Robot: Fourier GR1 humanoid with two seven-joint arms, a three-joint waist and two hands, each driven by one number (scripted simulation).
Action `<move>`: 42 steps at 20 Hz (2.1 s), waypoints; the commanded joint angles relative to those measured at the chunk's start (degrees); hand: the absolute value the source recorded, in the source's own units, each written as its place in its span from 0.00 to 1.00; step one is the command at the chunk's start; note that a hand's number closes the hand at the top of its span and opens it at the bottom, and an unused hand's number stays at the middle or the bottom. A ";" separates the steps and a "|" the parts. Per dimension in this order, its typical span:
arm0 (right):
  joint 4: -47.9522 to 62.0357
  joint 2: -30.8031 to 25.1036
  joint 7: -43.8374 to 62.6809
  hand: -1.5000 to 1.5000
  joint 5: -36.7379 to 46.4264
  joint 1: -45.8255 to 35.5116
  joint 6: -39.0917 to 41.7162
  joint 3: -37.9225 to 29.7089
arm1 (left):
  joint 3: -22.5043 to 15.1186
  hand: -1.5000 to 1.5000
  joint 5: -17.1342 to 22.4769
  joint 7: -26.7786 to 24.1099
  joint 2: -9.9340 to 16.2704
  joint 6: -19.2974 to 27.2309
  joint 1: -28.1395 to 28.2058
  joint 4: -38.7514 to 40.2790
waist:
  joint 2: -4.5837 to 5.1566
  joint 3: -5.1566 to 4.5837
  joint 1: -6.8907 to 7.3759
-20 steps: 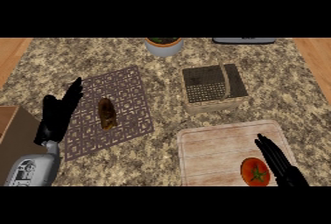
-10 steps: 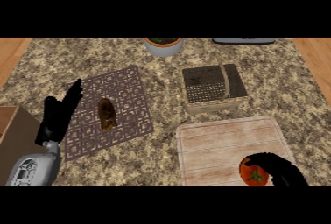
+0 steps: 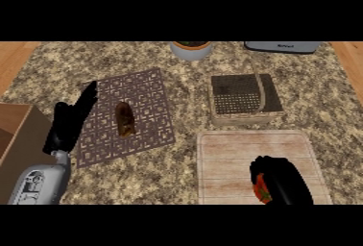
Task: Pick the tomato from the cutting board and place it in the basket
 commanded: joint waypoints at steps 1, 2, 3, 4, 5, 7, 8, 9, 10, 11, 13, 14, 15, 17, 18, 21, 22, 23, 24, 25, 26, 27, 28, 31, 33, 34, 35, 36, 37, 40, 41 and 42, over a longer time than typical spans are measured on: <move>2.22 2.38 12.86 1.00 6.32 -6.90 6.89 6.37 | -1.32 0.50 -0.30 0.42 -0.52 -0.66 -1.36 -0.01 | 0.79 0.98 2.75; 2.21 2.40 15.25 1.00 7.64 -9.41 8.02 8.30 | -1.68 0.50 -0.21 0.71 -1.54 -0.26 -2.19 0.48 | 0.83 1.01 2.73; 1.94 2.41 18.55 1.00 8.68 -11.38 10.40 9.63 | -1.36 0.50 -0.87 0.04 -0.47 -0.19 -1.66 0.26 | 0.45 1.03 3.43; 2.08 2.43 21.37 1.00 8.57 -14.01 11.17 11.65 | -1.88 0.50 -0.32 0.27 -1.32 -0.66 -1.83 0.74 | 0.45 1.11 3.54; 2.77 2.45 24.68 1.00 7.62 -17.48 12.44 12.82 | -2.38 0.50 -1.14 0.59 -1.88 0.19 -2.48 0.98 | 0.50 1.32 3.45; 1.85 2.47 31.28 1.00 -1.01 -20.63 13.56 15.33 | -1.75 0.50 -0.66 0.65 -1.67 0.02 -3.45 1.48 | 0.45 1.63 2.98; 2.19 2.48 34.41 1.00 -3.84 -21.65 12.88 16.35 | -2.59 0.50 -0.70 0.93 -2.45 -0.06 -3.01 1.09 | 0.36 1.74 3.47; 1.57 2.48 36.79 1.00 -6.50 -24.10 12.83 16.89 | -2.65 0.50 -0.94 0.25 -2.34 -0.15 -2.84 1.87 | 0.51 1.71 3.68; 1.05 2.49 40.60 1.00 -9.04 -25.81 12.08 18.02 | -2.27 0.50 -0.36 0.24 -2.06 -0.65 -3.06 1.72 | 0.22 1.72 3.49; 0.23 2.49 42.63 1.00 -11.63 -27.80 11.57 18.26 | -2.48 0.50 -1.00 0.37 -2.23 -0.01 -2.71 1.87 | 0.22 1.75 4.20; -1.71 2.50 47.96 1.00 -15.48 -32.84 9.08 20.28 | -1.95 0.50 -0.31 0.61 -1.73 -0.98 -4.23 3.04 | 0.06 1.68 3.52; -2.26 2.50 49.64 1.00 -18.26 -34.24 5.28 19.38 | -2.25 0.50 -0.93 -0.85 -1.93 -0.47 -3.15 3.14 | 0.24 1.75 4.30; -2.82 2.50 52.68 1.00 -20.27 -36.11 3.21 19.44 | -3.12 0.50 -1.43 0.20 -2.80 0.05 -3.19 2.73 | -0.05 1.80 4.13; -4.22 2.50 58.16 1.00 -22.34 -41.38 0.40 20.33 | -2.93 0.50 -1.07 0.29 -2.74 -0.46 -4.13 3.65 | -0.20 1.63 4.04; -3.80 2.50 60.96 1.00 -22.60 -45.44 -0.47 18.82 | -3.05 0.50 -1.72 0.38 -2.60 0.11 -3.38 3.30 | -0.38 1.59 4.43; -4.23 2.51 69.13 1.00 -24.37 -56.50 -1.10 18.02 | -3.23 0.50 -1.61 0.13 -2.82 -0.31 -3.79 4.50 | -0.74 1.37 3.73; -2.41 2.51 72.86 1.00 -24.41 -59.46 -1.24 18.37 | -1.98 0.50 -0.77 0.04 -1.72 -0.85 -4.07 4.09 | -0.87 1.30 4.23; -2.31 2.51 74.93 1.00 -25.47 -63.94 -0.66 17.87 | -2.82 0.50 -2.09 0.33 -2.98 0.78 -4.88 4.72 | -0.92 1.32 3.19; 0.15 2.50 77.49 1.00 -26.15 -67.27 -1.00 16.86 | -1.71 0.50 -0.63 1.40 -2.14 -0.48 -5.57 4.69 | -0.84 1.33 3.24; 1.26 2.50 78.91 1.00 -27.74 -70.84 -1.46 14.75 | -1.60 0.50 -0.63 2.36 -1.69 -0.71 -5.98 4.21 | -0.89 1.39 3.19; 2.91 2.50 80.60 1.00 -27.88 -74.25 -1.36 14.56 | -2.78 0.50 -2.04 1.77 -3.02 0.82 -5.71 4.39 | -0.97 1.33 3.20; 4.83 2.50 81.32 1.00 -29.30 -77.47 -1.90 12.57 | -2.22 0.50 -1.43 0.41 -3.01 0.55 -4.56 5.27 | -0.74 1.30 3.06; 8.01 2.49 81.26 1.00 -29.15 -80.77 -1.91 11.25 | -0.78 0.50 -0.71 0.00 -1.48 -0.14 -5.67 5.34 | -0.58 1.26 3.19; 14.33 2.49 83.87 1.00 -31.44 -89.61 -1.63 8.21 | -0.63 0.50 -1.06 1.31 -1.63 0.42 -7.23 5.85 | -0.62 1.32 1.91; 19.25 2.49 84.50 1.00 -31.50 -95.36 -1.81 5.63 | -0.54 0.50 -0.96 -0.41 -1.64 0.43 -4.22 5.88 | -0.69 1.32 1.98; 20.76 2.49 85.12 1.00 -31.61 -98.37 0.57 3.18 | -0.87 0.50 -1.06 1.37 -2.92 1.26 -5.69 6.34 | -0.86 1.35 0.79; 24.81 2.49 84.11 1.00 -30.43 -100.35 1.44 1.98 | 0.07 0.50 -0.65 0.63 -0.65 -0.20 -4.42 5.79 | -0.79 1.36 0.95; 27.04 2.49 84.52 1.00 -29.99 -102.99 2.54 0.50 | 0.11 0.50 -1.06 -0.73 0.24 -0.35 -3.11 4.88 | -0.97 1.36 1.03; 29.68 2.49 84.58 1.00 -29.76 -105.29 5.61 0.41 | 0.49 0.50 -0.76 -1.11 -0.22 -0.08 -3.75 6.02 | -0.92 1.32 0.08; 38.00 -0.92 81.41 1.00 -28.48 -106.57 11.43 0.13 | 1.10 0.50 -0.72 0.36 -0.09 0.75 -2.65 4.78 | -0.94 1.40 -0.45; 39.37 -1.19 82.12 1.00 -28.11 -109.22 13.29 0.06 | 0.78 0.50 -0.80 0.06 -0.71 0.97 -3.44 4.94 | -1.09 1.41 -1.26; 42.38 -2.82 81.05 1.00 -27.53 -108.29 14.48 0.30 | 0.38 0.50 -0.64 -0.54 -1.27 0.86 -1.57 4.53 | -0.99 1.38 -1.04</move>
